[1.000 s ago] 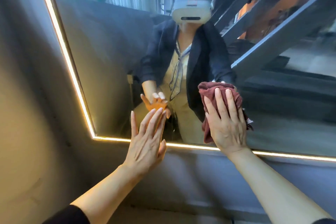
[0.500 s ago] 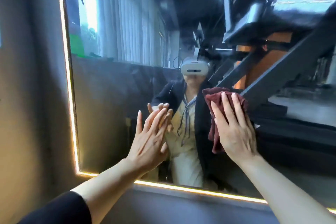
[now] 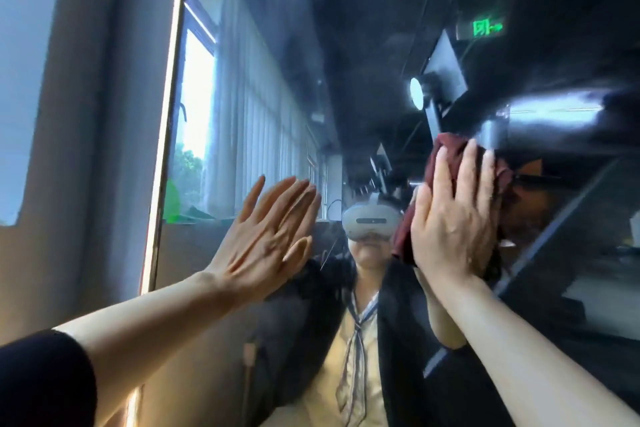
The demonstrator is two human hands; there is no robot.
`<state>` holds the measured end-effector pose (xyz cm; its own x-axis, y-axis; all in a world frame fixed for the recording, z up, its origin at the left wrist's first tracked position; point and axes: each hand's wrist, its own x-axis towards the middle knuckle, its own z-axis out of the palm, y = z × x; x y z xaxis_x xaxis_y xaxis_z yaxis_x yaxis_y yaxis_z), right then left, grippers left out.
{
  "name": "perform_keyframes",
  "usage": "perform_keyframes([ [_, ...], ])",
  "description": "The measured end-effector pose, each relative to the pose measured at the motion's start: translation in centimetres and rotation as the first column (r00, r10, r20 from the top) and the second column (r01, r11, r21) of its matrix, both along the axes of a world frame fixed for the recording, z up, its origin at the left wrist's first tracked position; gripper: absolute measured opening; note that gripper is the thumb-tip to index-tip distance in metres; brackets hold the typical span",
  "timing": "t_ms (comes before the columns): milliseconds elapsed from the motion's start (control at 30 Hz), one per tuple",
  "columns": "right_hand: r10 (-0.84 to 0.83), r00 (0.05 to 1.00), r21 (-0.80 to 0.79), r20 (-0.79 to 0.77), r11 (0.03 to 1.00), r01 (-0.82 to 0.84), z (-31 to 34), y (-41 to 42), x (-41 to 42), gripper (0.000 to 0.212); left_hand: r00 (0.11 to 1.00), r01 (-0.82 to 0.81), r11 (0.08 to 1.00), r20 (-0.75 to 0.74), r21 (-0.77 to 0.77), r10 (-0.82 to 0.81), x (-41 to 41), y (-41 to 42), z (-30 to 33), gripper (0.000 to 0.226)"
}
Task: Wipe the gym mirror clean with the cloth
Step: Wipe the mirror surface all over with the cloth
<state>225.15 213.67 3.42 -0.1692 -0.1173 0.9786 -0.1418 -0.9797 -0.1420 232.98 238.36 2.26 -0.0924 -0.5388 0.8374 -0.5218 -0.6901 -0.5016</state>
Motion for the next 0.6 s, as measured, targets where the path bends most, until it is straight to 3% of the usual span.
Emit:
perform_keyframes([
  [67,-0.003,0.999,-0.112,-0.053,0.994,-0.003,-0.1,4.8,2.3,0.052,0.999,0.017,1.0,0.028,-0.008,-0.017,0.5,1.4,1.2,0.06],
  [133,-0.036,0.983,-0.324,-0.182,0.946,-0.025,-0.9,8.5,4.1,0.054,1.0,0.016,1.0,0.025,-0.012,-0.016,1.4,2.9,1.8,0.06],
  [233,-0.137,0.952,-0.539,-0.274,0.841,-0.034,0.1,7.4,3.9,0.055,0.999,-0.043,0.998,0.028,0.048,0.041,3.6,5.5,2.9,0.061],
  [300,-0.18,0.961,-0.459,-0.211,0.886,0.066,1.9,4.4,2.7,0.055,0.995,-0.074,0.994,0.067,0.079,0.069,5.0,6.8,4.0,0.062],
  [400,-0.214,0.977,-0.053,-0.025,0.976,0.212,5.9,1.2,1.1,0.056,0.992,-0.061,0.996,0.115,0.072,0.052,6.6,7.6,6.0,0.061],
  [467,-0.206,0.978,0.052,0.034,0.978,0.204,7.7,3.3,1.9,0.058,0.989,-0.043,0.997,0.146,0.067,0.033,7.3,7.6,7.2,0.061],
  [533,-0.178,0.984,-0.076,0.003,0.981,0.178,7.9,7.6,4.1,0.059,0.983,-0.026,0.997,0.185,0.066,0.014,7.8,7.1,8.0,0.061],
  [600,-0.173,0.978,-0.356,-0.12,0.927,0.12,6.4,11.3,6.1,0.058,0.977,0.022,0.999,0.209,0.046,-0.031,7.7,6.5,8.7,0.06],
])
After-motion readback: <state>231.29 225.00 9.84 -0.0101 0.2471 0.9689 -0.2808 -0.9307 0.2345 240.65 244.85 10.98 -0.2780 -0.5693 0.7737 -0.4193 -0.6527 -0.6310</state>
